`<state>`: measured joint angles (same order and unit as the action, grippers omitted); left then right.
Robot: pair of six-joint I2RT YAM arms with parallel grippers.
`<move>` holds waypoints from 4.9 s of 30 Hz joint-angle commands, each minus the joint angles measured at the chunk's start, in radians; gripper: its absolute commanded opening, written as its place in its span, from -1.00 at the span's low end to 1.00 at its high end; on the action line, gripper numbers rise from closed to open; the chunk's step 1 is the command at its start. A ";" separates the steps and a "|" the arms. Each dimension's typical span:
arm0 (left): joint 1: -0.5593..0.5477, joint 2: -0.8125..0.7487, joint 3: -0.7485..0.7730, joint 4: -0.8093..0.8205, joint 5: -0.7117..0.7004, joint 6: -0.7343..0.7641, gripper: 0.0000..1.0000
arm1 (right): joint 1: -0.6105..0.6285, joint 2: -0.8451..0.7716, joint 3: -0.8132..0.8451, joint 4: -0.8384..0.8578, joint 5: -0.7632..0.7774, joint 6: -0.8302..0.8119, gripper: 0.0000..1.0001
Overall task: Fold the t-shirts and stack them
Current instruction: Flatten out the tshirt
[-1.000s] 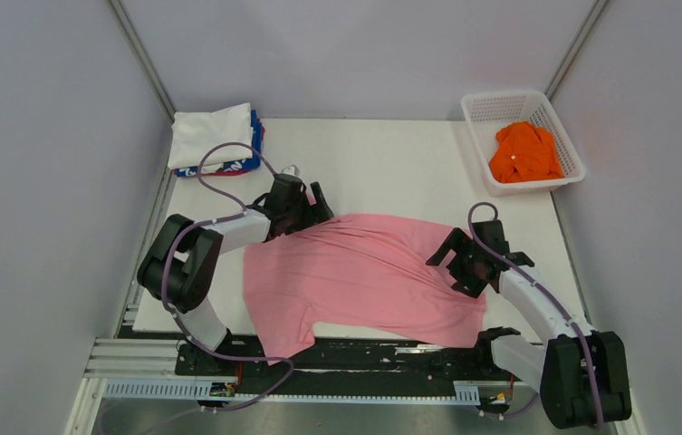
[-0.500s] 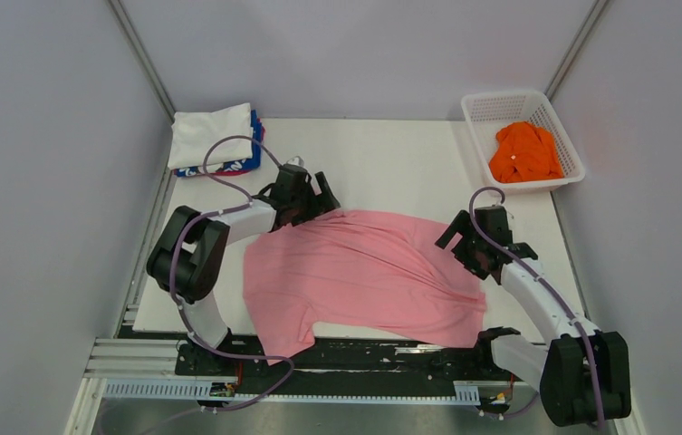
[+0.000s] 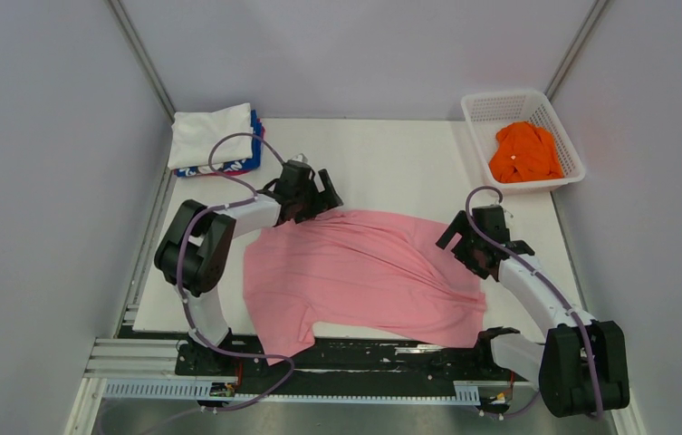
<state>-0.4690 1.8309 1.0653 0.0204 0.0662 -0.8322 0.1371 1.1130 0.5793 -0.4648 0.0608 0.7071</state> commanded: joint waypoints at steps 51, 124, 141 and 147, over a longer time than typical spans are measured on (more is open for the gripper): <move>-0.002 0.187 0.211 0.049 -0.031 -0.045 0.22 | 0.003 0.037 0.019 0.060 0.062 -0.040 1.00; -0.146 0.452 0.744 -0.288 -0.198 0.290 -0.10 | 0.004 0.029 -0.006 0.093 0.038 -0.047 1.00; -0.246 0.660 1.010 -0.414 -0.301 0.381 -0.13 | 0.003 0.021 -0.010 0.094 0.032 -0.050 1.00; -0.266 0.716 1.095 -0.440 -0.313 0.414 0.14 | 0.003 0.011 -0.013 0.094 0.030 -0.052 1.00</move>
<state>-0.7097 2.4863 2.0911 -0.3771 -0.2489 -0.4538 0.1371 1.1446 0.5732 -0.4046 0.0959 0.6750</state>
